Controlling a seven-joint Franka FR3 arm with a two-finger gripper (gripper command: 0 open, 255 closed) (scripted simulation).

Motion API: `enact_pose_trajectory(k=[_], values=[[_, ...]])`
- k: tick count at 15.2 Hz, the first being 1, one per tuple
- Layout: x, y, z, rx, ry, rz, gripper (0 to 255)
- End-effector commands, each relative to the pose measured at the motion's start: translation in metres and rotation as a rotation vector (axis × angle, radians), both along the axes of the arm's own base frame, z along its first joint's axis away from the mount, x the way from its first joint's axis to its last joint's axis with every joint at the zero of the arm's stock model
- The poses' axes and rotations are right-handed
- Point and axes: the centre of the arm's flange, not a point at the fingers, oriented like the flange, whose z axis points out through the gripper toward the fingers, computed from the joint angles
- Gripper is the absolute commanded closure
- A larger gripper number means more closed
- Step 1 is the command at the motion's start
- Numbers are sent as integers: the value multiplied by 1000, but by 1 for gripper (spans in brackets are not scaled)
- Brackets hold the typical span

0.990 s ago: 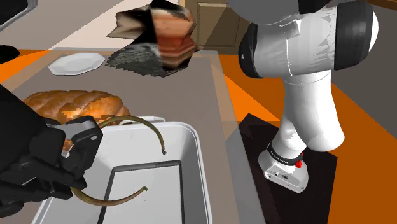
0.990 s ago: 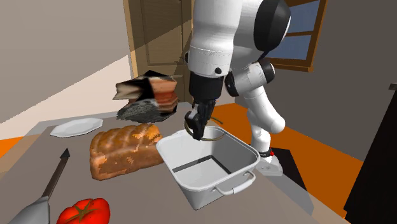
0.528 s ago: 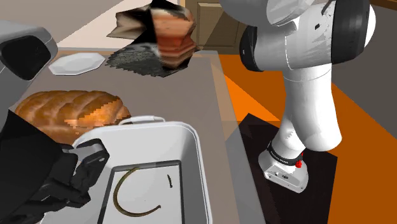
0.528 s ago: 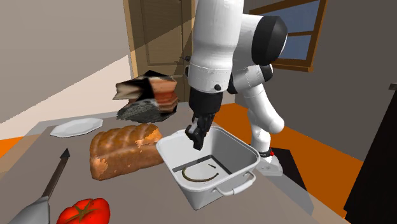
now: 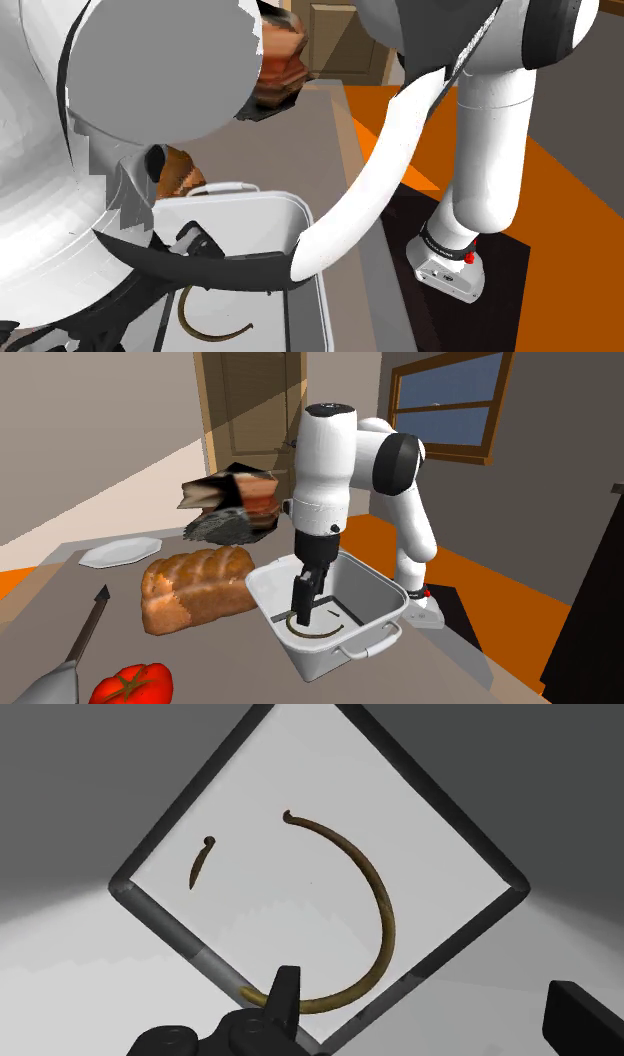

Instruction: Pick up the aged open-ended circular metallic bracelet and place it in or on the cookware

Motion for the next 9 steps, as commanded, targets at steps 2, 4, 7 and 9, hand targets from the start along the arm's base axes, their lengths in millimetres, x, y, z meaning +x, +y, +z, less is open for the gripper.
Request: enact_pose_trajectory(k=[2, 4, 7, 9], values=[[9, -12, -40, 37, 40, 71, 0], [10, -12, -50, 37, 40, 71, 0], [10, -11, -66, 37, 40, 71, 0], [11, -11, -77, 37, 40, 71, 0]])
